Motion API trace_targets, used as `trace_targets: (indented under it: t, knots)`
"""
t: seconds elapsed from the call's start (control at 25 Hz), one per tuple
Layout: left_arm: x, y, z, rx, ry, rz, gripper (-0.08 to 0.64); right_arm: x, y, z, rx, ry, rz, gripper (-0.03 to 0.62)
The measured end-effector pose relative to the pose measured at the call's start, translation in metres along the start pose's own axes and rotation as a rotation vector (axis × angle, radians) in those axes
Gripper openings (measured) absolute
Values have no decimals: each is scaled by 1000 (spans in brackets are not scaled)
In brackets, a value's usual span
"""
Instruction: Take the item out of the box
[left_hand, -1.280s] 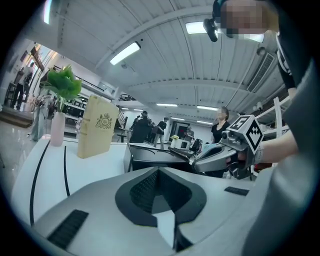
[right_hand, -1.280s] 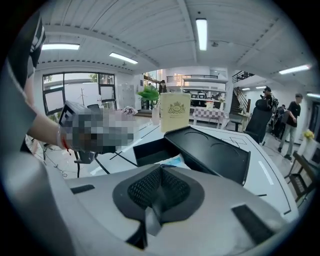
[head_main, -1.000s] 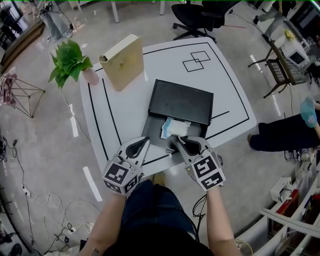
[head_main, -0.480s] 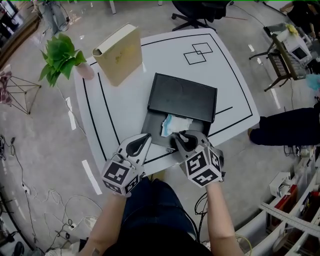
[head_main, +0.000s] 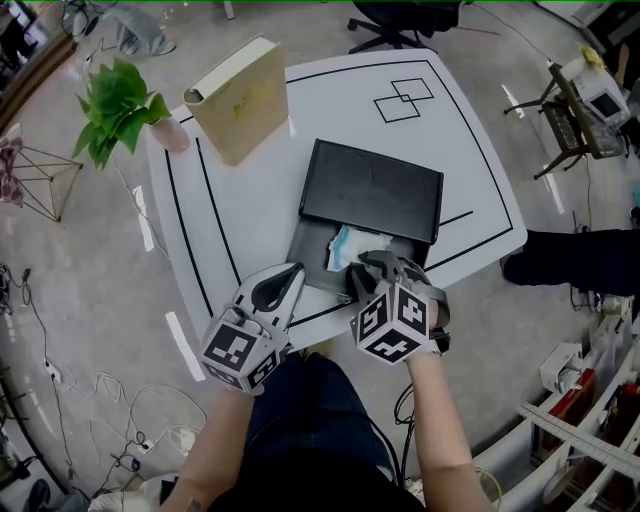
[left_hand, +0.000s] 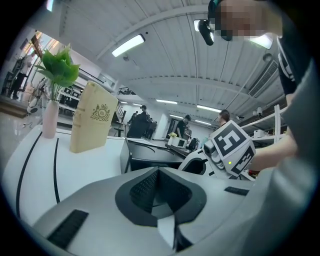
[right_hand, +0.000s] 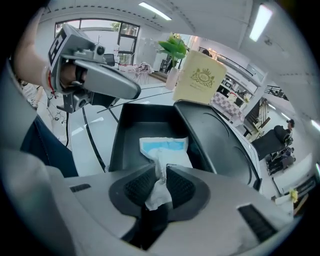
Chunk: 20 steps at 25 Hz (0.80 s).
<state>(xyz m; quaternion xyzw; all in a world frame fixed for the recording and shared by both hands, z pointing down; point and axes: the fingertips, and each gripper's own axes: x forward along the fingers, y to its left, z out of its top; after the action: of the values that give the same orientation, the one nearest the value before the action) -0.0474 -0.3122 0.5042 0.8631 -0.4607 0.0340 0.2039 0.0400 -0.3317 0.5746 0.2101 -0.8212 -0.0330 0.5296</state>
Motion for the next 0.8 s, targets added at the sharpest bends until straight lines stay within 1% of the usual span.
trace_targets:
  t: [0.28, 0.48, 0.64, 0.8]
  knots:
    - [-4, 4, -1, -16, -5, 12, 2, 12, 1, -1, -52, 32, -15, 65]
    - [-7, 6, -4, -34, -8, 15, 2, 13, 1, 2, -52, 11, -11, 49]
    - [-9, 5, -6, -41, -7, 14, 2, 8, 4, 3, -37, -13, 15, 28]
    - [-10, 4, -6, -41, -9, 10, 2, 1, 8, 7, -35, -46, 30, 25]
